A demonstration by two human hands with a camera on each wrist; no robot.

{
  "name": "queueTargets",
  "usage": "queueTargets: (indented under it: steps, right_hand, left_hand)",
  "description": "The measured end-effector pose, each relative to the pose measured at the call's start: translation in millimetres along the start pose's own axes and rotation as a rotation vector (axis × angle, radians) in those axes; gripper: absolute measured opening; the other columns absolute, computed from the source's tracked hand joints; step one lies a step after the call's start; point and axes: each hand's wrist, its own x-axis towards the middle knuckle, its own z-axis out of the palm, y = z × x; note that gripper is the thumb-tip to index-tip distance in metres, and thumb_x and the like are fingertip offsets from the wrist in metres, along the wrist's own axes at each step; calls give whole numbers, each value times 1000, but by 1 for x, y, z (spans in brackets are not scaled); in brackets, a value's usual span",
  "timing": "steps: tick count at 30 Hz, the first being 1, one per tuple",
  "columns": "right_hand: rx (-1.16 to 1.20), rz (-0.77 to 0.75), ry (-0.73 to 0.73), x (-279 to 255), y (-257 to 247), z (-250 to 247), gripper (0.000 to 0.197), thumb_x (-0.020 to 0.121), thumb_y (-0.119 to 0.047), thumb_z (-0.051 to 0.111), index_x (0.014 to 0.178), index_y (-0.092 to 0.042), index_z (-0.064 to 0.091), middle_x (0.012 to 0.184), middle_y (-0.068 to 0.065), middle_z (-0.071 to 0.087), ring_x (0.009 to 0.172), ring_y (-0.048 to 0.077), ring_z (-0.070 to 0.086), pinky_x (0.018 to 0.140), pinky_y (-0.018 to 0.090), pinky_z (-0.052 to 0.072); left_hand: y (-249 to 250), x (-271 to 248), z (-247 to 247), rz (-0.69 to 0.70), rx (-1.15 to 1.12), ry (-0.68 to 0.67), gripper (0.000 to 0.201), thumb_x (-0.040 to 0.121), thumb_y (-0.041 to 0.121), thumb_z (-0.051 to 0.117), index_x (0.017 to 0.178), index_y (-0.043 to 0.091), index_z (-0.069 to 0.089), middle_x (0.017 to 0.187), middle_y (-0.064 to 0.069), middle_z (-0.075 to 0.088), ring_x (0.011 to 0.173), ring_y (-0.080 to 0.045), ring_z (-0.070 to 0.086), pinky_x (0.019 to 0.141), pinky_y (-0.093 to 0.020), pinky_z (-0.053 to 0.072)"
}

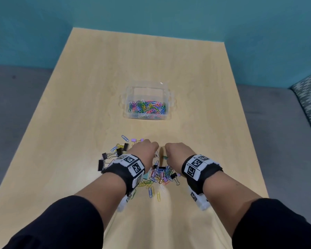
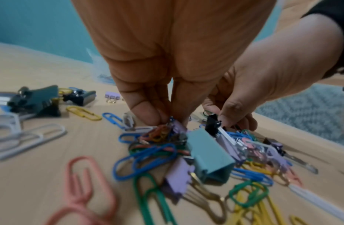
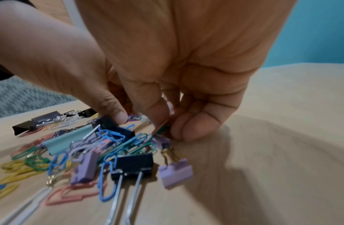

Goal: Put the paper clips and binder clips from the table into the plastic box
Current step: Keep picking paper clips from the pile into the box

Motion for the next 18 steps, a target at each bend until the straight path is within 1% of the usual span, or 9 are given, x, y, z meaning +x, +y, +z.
queueTargets:
  steps: [2,3,7,9,11,14,16,18]
  right_hand:
    - [15,0,12,2,3,2,16,82,-4,47,73,-16,42,66,1,45,67,26,51,50,28,32]
    - [25,-1,19,3,4,2,12,81,-4,47,76,-14,45,67,2,46,67,27,51,52,28,34]
    - [65,-3,39,4,7,7,10,78,-4,46,79,-14,46,68,2,48,69,28,53,57,31,40]
    - [73,-17,45,5,7,8,12,77,-4,46,78,-15,44,69,1,46,70,29,53,58,32,42]
    - [57,-38,55,7,6,9,17,77,-4,47,72,-18,38,69,1,45,68,27,51,57,32,39]
    - [29,-66,84,10,7,11,29,79,-5,47,66,-23,28,68,-1,41,65,25,45,52,31,30]
    - [19,-76,103,12,8,12,27,80,-6,48,68,-22,30,67,-1,39,64,25,44,49,30,26]
    - [21,-81,116,14,10,10,19,80,-7,48,74,-19,35,66,-2,38,65,26,44,50,31,27]
  left_hand:
    - [-2,3,1,-23,-22,-4,22,85,6,56,82,18,37,89,-5,45,79,-28,54,64,-37,44]
    - [-2,4,1,-28,-24,-8,20,84,6,56,81,17,40,91,-6,47,81,-29,56,65,-37,45]
    - [1,3,0,-59,-54,-9,19,79,-5,51,85,13,48,99,-8,46,80,-31,56,65,-37,45]
    - [3,2,0,-68,-45,-16,18,79,-5,49,85,12,47,100,-9,46,79,-30,54,65,-36,44]
    - [5,1,-1,-54,-27,-25,19,80,-2,50,82,14,40,98,-10,47,77,-29,51,65,-36,43]
    - [8,0,-1,-55,-11,-21,24,79,-1,52,80,16,34,87,-7,43,73,-28,47,63,-36,42]
    - [10,0,-2,-67,-23,-30,25,80,0,52,82,17,34,82,-6,39,71,-27,44,62,-35,41]
    - [11,1,-4,-53,-38,-39,26,80,1,52,84,20,35,81,-5,39,71,-26,44,63,-34,41]
